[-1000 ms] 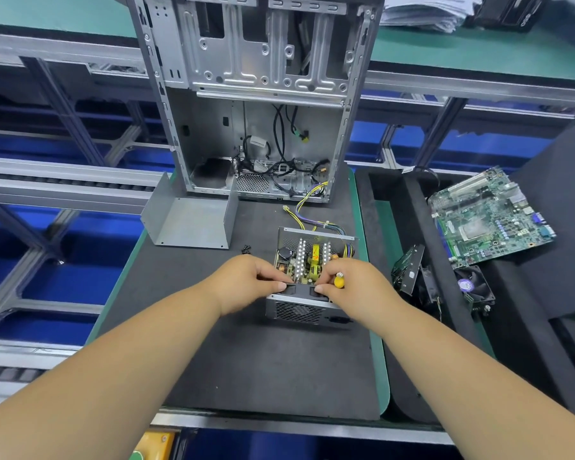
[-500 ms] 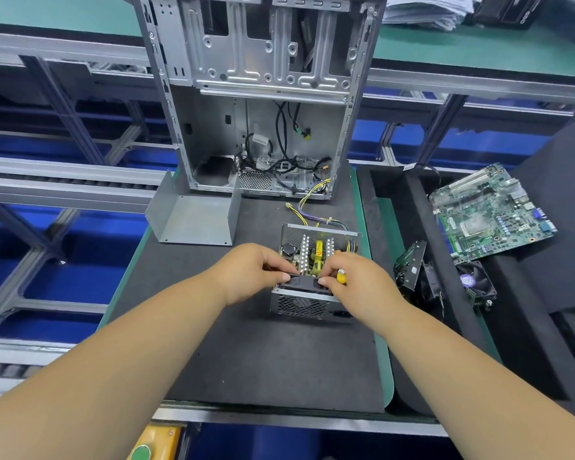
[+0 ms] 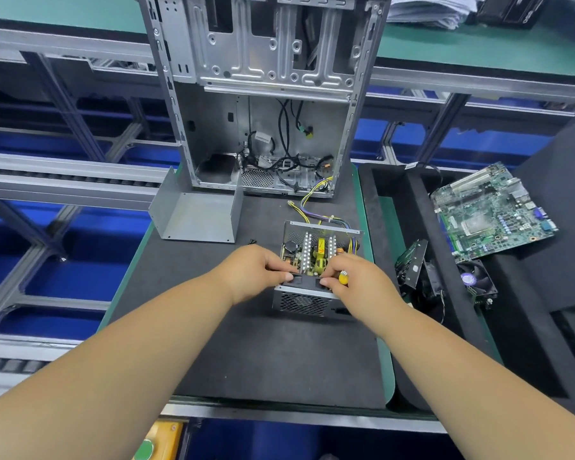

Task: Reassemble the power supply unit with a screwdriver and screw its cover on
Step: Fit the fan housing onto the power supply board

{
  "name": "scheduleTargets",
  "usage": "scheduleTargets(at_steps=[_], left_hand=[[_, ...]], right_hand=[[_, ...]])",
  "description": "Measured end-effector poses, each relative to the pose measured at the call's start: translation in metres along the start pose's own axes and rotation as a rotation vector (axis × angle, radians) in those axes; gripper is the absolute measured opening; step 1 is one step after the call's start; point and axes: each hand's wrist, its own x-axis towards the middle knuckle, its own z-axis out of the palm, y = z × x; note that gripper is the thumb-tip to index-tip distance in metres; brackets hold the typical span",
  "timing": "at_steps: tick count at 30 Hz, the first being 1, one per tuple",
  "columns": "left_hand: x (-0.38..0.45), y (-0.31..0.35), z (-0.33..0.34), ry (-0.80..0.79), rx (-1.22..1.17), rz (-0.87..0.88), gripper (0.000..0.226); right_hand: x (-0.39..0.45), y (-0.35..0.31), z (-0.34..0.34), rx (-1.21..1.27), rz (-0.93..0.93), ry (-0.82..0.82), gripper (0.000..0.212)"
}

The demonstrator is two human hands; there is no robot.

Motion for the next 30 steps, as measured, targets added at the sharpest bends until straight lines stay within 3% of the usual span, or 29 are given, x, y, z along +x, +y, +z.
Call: scheduleTargets(at_steps=[7, 10, 16, 23, 25, 27, 29, 30], left_hand=[[-0.011, -0.011, 0.004, 0.059, -0.243, -0.074, 0.012], [-0.016, -0.014, 0.005, -0.014, -0.364, -0.149, 0.014], [-0.02, -0.011, 0.008, -0.013, -0.359, -0.135, 0.019], [-0.018, -0.007, 0.029, -0.205, -0.414, -0.09, 0.014], [-0.015, -0.009, 0.03, -0.241, -0.427, -0.069, 0.01], [-0.012, -0.015, 0.027, -0.251, -0.408, -0.034, 0.016], [-0.011, -0.024, 0.024, -0.188, -0.339, 0.029, 0.023], [-0.011, -0.029, 0.023, -0.127, -0.29, 0.066, 0.025]], right_hand=[[-0.001, -0.002, 0.001, 0.028, -0.067, 0.042, 0.02], [-0.002, -0.004, 0.001, 0.024, -0.092, 0.061, 0.015], [-0.005, 0.0, 0.005, 0.025, -0.115, 0.103, 0.011], [-0.003, 0.018, -0.026, 0.095, -0.1, -0.097, 0.024], [-0.003, 0.018, -0.035, 0.057, -0.072, -0.154, 0.029], [-0.003, 0.017, -0.036, -0.023, -0.06, -0.175, 0.02], [-0.003, 0.011, -0.031, -0.157, -0.074, -0.159, 0.005], [-0.003, 0.007, -0.027, -0.233, -0.089, -0.141, 0.009]])
